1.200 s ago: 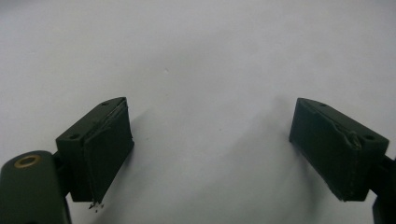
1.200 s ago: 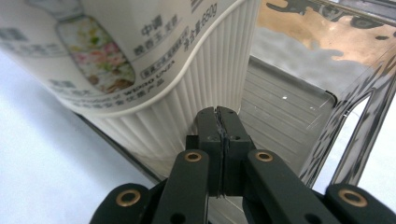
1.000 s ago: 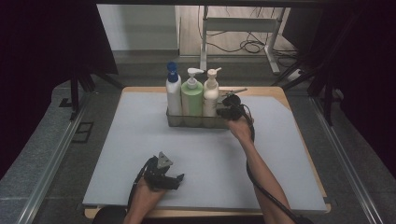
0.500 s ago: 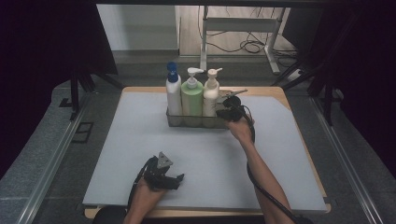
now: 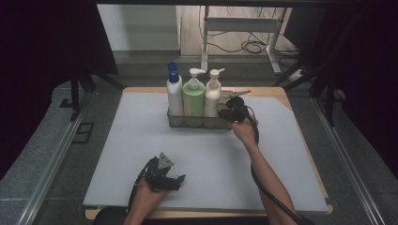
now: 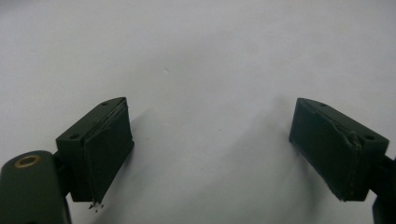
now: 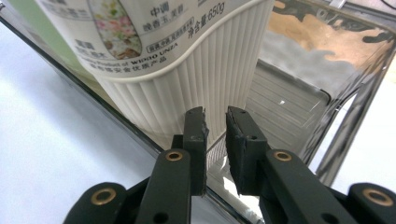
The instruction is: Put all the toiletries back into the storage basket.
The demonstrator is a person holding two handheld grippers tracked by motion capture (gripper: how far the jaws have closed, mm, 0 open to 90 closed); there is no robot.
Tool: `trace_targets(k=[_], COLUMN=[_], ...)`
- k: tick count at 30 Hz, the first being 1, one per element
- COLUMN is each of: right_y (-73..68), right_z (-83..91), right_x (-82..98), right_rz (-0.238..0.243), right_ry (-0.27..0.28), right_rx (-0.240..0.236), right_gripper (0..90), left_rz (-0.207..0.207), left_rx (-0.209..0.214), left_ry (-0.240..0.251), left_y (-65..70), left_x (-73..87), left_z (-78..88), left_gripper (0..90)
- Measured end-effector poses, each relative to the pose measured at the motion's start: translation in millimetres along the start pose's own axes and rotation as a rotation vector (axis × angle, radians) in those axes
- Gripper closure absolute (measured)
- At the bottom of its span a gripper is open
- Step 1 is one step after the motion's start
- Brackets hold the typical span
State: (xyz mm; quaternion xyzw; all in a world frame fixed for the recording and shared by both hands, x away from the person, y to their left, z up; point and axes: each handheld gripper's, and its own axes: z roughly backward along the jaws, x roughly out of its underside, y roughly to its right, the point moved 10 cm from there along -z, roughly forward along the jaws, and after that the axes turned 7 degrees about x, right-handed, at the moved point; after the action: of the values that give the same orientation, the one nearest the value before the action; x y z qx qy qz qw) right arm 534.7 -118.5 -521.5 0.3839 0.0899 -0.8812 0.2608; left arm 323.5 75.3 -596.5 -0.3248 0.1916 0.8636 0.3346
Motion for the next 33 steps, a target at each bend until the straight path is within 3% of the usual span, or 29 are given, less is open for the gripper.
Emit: trace_targets(k=[12, 33], right_y=[5.3, -6.9], right_z=[17.9, 39.0], right_x=[-3.2, 1.9], right_rz=[0.014, 0.06], right_ry=[0.028, 0.042], right_rx=[0.003, -0.032], right_gripper=[71.3, 48.5], left_rz=[-0.001, -0.002], left_rx=[-0.001, -0.001], left_ry=[-0.003, -0.001], left_y=[-0.1, -0.2], left_x=[0.2, 0.1], left_z=[0.2, 0.1], left_gripper=[12.6, 12.5])
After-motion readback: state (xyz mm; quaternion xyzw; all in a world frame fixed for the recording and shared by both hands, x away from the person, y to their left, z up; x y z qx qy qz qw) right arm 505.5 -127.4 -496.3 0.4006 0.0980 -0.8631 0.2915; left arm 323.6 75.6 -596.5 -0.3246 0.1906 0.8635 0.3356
